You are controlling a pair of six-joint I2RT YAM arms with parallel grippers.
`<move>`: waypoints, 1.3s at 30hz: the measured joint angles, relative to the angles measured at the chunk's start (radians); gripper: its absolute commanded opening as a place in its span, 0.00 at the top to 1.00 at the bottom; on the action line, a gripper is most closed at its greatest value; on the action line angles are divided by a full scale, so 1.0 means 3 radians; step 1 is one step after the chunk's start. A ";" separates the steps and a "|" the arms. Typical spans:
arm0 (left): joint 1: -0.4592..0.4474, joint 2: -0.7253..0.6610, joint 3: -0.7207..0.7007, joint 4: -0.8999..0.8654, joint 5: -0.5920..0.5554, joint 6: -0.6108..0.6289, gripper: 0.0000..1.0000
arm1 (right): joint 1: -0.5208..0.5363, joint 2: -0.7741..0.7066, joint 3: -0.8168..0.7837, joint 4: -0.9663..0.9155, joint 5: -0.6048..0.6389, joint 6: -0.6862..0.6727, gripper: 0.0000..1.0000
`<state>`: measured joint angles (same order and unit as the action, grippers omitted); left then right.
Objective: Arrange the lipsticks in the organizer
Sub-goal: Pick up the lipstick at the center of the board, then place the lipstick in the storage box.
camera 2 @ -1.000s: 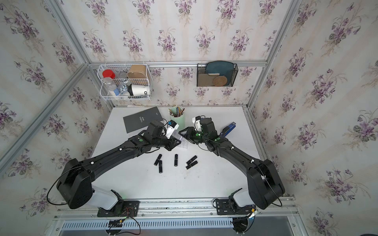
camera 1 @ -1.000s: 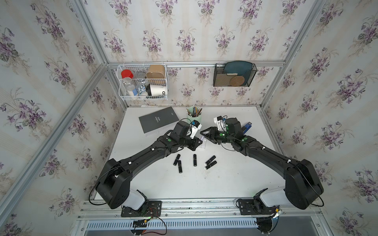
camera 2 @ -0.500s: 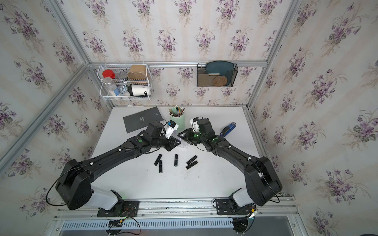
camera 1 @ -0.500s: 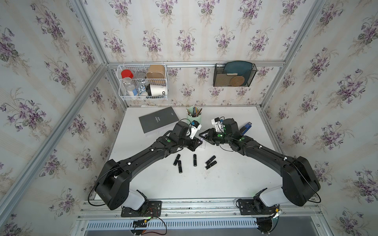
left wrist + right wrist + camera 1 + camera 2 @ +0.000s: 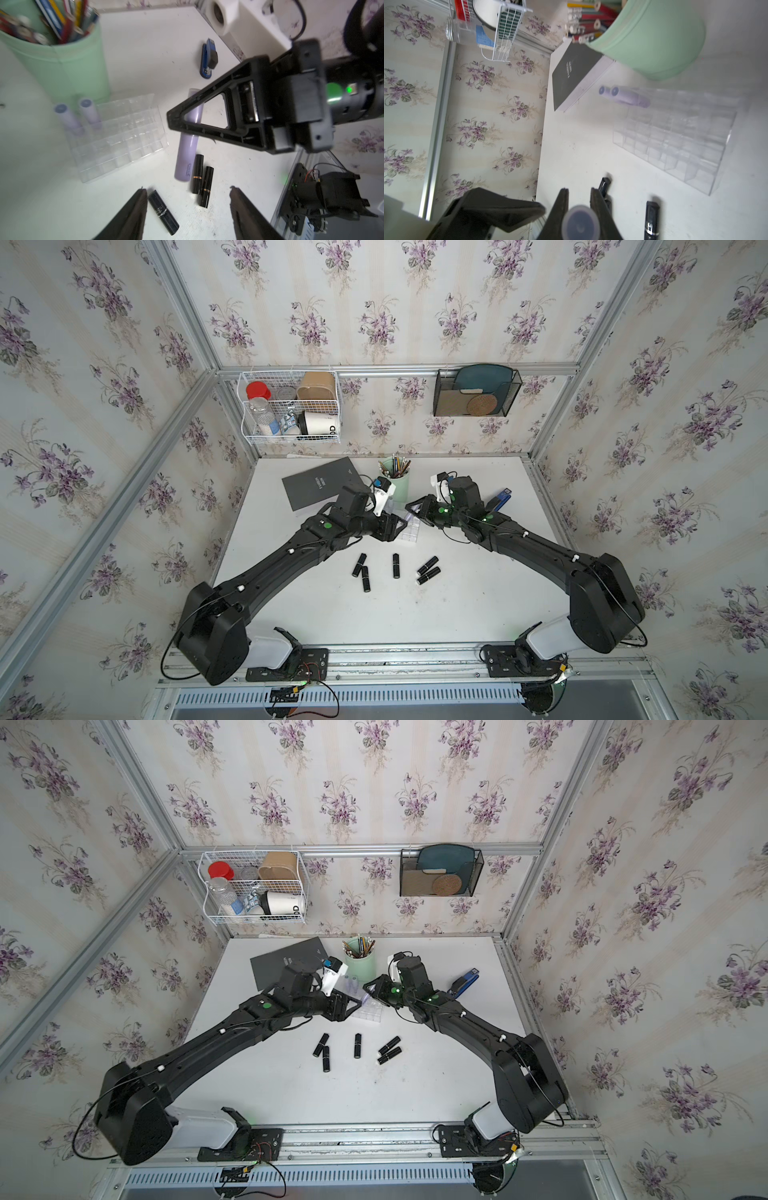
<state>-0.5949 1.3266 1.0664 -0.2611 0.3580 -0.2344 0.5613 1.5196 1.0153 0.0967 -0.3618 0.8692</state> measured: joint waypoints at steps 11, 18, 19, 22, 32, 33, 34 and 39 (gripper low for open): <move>0.0902 -0.0319 -0.0491 -0.0254 -0.0214 -0.0437 0.37 | 0.0557 0.0807 0.0347 0.0519 0.1858 -0.1114 0.87; 0.0944 -0.0277 -0.0561 -0.0245 -0.0155 -0.0507 0.38 | 0.0563 0.1143 0.0445 0.0843 0.2322 -0.1469 0.88; 0.0949 -0.0268 -0.0567 -0.0245 -0.0153 -0.0509 0.38 | 0.0565 0.1183 0.0448 0.0885 0.2347 -0.1509 0.88; 0.0956 -0.0254 -0.0573 -0.0247 -0.0144 -0.0507 0.38 | 0.0571 0.1277 0.0474 0.0922 0.2380 -0.1570 0.88; 0.0956 -0.0247 -0.0575 -0.0249 -0.0144 -0.0492 0.38 | 0.0571 0.1508 0.0636 0.1061 0.2389 -0.1615 0.89; 0.0956 -0.0247 -0.0575 -0.0249 -0.0144 -0.0491 0.38 | 0.0572 0.1521 0.0638 0.1064 0.2391 -0.1615 0.89; 0.0956 -0.0247 -0.0573 -0.0251 -0.0144 -0.0483 0.38 | 0.0572 0.1534 0.0638 0.1069 0.2392 -0.1616 0.89; 0.0958 -0.0247 -0.0570 -0.0256 -0.0142 -0.0468 0.38 | 0.0571 0.1600 0.0638 0.1092 0.2419 -0.1647 0.89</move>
<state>-0.3077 1.2526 0.8955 -0.3378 0.3153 -0.3748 0.7326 1.9995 1.2068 0.4244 0.3637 0.3752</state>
